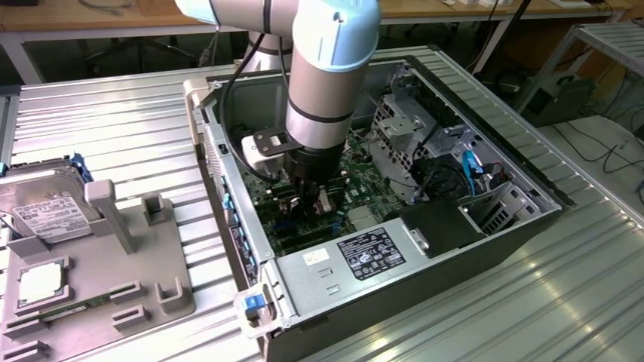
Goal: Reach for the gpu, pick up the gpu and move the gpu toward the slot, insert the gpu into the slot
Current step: 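Insert the gpu into the slot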
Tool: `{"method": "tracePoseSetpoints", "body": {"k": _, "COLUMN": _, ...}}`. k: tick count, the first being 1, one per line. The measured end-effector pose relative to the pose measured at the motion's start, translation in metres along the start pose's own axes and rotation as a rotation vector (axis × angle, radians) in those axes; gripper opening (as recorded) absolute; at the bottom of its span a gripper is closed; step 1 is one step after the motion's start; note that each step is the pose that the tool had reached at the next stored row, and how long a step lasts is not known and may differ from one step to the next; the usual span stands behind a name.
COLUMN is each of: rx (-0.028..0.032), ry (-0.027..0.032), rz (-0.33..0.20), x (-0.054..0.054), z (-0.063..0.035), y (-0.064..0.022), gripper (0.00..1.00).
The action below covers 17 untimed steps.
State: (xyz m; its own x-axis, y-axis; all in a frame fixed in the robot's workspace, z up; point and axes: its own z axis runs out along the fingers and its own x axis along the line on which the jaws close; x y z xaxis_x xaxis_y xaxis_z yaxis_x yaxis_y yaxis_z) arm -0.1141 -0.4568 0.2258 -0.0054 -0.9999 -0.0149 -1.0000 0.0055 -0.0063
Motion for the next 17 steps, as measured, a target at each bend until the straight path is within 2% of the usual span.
{"method": "tracePoseSetpoints", "body": {"k": 3, "rx": -0.0008, "ry": 0.0018, "rz": 0.000, "x": 0.0002, "z": -0.0016, "y": 0.0001, "gripper": 0.28}}
{"method": "tracePoseSetpoints", "body": {"k": 17, "rx": -0.0008, "ry": 0.0020, "rz": 0.000, "x": 0.0002, "z": -0.0009, "y": 0.0001, "gripper": 0.28}}
